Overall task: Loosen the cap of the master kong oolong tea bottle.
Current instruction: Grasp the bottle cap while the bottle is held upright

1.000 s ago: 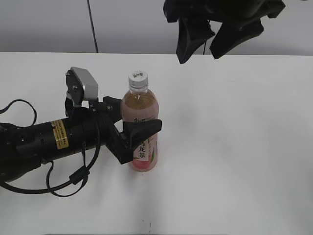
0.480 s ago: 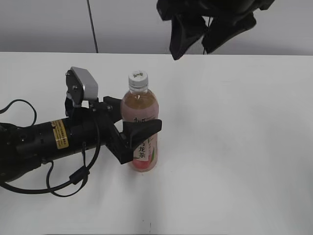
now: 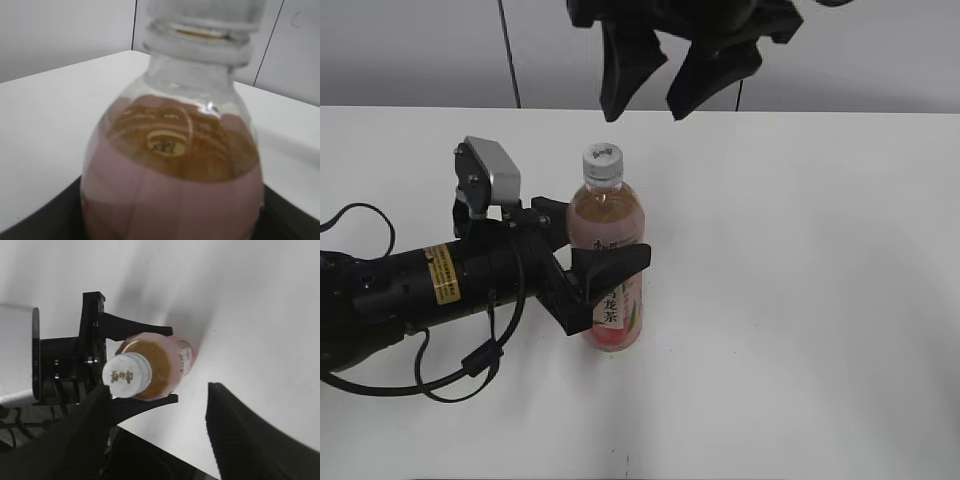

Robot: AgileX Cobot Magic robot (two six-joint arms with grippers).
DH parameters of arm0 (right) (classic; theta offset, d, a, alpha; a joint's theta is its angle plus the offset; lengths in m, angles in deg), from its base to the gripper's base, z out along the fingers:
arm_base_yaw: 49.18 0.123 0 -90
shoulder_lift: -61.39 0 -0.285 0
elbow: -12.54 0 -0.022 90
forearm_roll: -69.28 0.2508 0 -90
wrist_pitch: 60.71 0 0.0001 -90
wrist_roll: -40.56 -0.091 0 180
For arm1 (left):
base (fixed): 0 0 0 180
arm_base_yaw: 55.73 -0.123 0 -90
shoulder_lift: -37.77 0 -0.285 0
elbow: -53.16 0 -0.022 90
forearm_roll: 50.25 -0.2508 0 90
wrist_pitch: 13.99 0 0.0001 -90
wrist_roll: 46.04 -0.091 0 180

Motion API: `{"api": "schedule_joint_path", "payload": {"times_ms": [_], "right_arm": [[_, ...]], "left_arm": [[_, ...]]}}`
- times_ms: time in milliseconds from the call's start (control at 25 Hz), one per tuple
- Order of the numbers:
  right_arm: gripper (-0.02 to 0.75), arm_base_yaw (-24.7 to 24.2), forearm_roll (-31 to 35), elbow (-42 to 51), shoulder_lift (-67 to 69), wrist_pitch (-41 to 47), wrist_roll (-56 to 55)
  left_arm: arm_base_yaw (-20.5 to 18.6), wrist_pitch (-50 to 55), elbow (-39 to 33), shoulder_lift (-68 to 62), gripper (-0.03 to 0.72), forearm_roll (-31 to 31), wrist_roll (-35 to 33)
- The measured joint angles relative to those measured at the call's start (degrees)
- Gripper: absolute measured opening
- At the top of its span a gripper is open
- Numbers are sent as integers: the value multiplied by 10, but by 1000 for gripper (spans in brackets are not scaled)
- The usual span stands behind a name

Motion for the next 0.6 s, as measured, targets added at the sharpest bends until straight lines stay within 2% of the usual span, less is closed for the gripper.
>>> {"api": "schedule_joint_path", "payload": {"times_ms": [320, 600], "right_arm": [[456, 15, 14, -21, 16, 1, 7], [456, 49, -16, -34, 48, 1, 9]], "left_arm": [[0, 0, 0, 0, 455, -4, 0], [0, 0, 0, 0, 455, -7, -2]]}}
